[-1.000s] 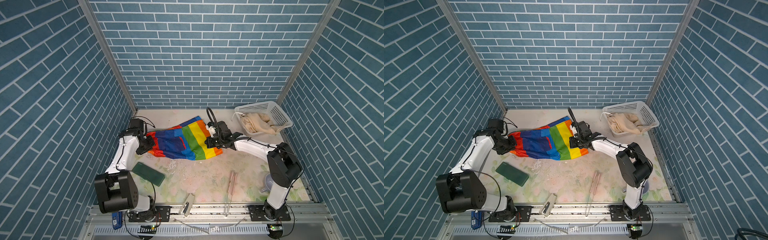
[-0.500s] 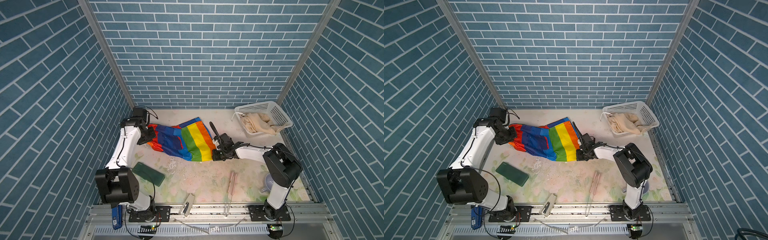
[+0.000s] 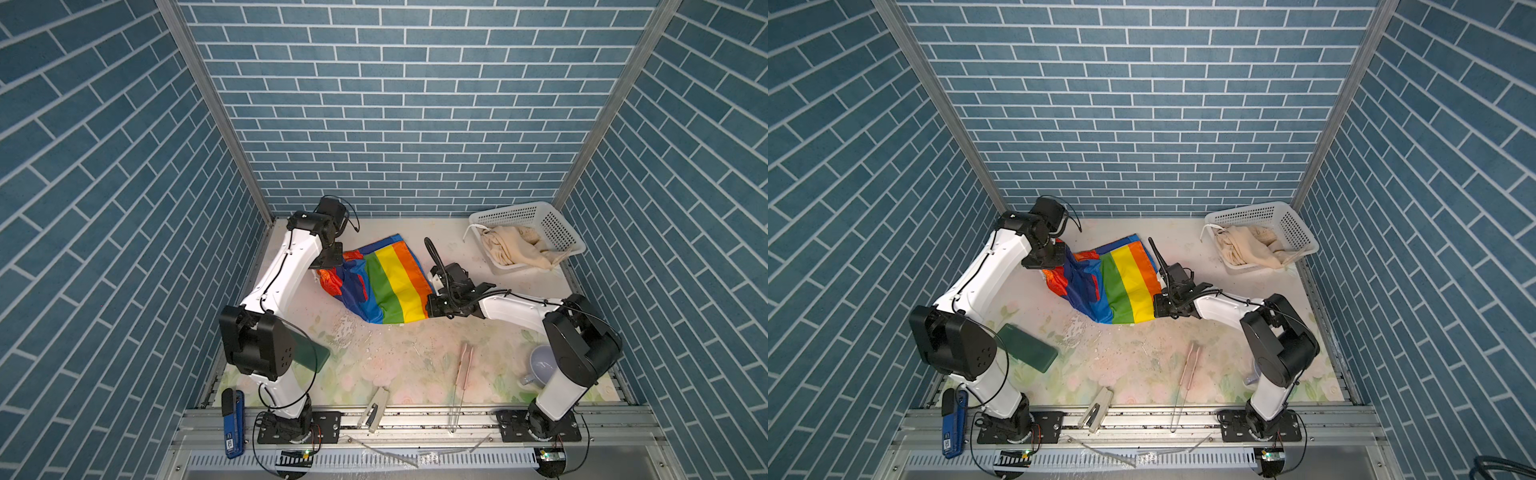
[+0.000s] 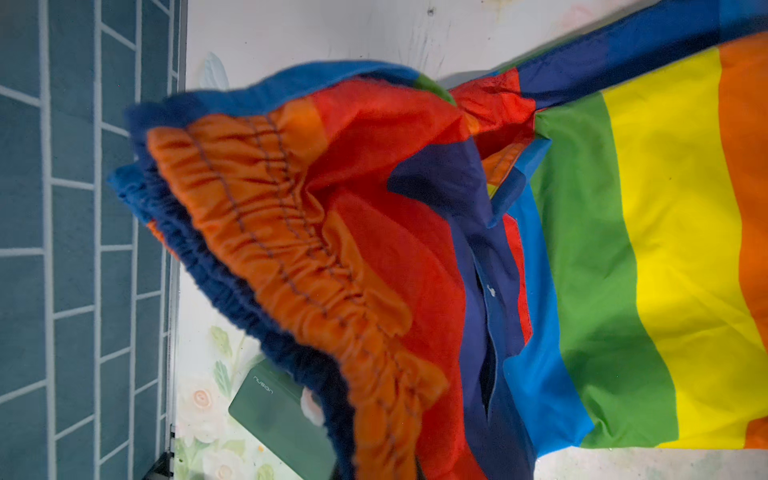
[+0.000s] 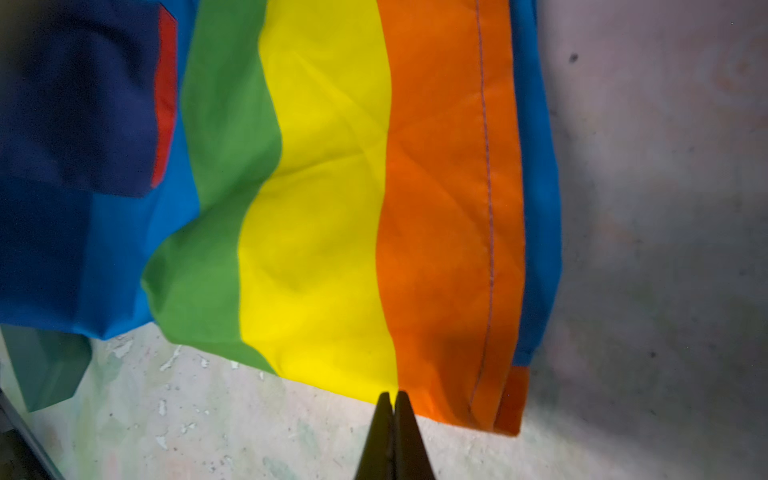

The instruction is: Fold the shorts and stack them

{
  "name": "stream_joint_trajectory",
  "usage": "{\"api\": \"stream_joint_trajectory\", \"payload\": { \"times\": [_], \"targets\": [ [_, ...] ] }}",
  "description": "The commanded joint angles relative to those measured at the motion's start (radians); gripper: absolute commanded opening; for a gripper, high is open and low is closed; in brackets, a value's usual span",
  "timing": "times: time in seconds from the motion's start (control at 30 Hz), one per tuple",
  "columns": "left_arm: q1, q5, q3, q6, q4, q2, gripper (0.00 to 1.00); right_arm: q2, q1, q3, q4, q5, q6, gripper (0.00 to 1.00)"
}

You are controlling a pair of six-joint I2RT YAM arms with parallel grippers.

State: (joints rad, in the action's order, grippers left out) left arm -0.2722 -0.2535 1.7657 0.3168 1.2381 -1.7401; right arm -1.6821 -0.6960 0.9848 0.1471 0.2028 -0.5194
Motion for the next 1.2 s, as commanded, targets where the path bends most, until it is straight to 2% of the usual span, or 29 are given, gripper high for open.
{"api": "stream_joint_trajectory", "payload": {
  "times": [0.0, 0.33, 0.6, 0.87, 0.97, 1.17],
  "targets": [
    [-0.057, -0.092, 0.061, -0.01, 0.104, -0.045, 0.09, 0.026, 0.009, 0.008, -0.002, -0.007, -0.004, 0.0],
    [-0.221, -0.245, 0.335, 0.029, 0.307, -0.245, 0.12, -0.081, 0.05, -0.026, -0.085, 0.049, -0.047, 0.0],
    [-0.298, -0.248, 0.588, 0.038, 0.417, -0.411, 0.14, -0.146, 0.07, -0.067, -0.125, 0.069, -0.068, 0.0],
    [-0.385, -0.205, 0.846, 0.037, 0.497, -0.623, 0.17, -0.156, 0.073, -0.059, -0.13, 0.061, -0.068, 0.0],
    [-0.398, -0.173, 0.876, 0.044, 0.48, -0.677, 0.18, -0.144, 0.076, -0.06, -0.128, 0.058, -0.067, 0.0],
    [-0.4, -0.101, 0.83, 0.059, 0.381, -0.714, 0.17, -0.083, 0.081, -0.091, -0.122, 0.035, -0.064, 0.0]
  ]
}}
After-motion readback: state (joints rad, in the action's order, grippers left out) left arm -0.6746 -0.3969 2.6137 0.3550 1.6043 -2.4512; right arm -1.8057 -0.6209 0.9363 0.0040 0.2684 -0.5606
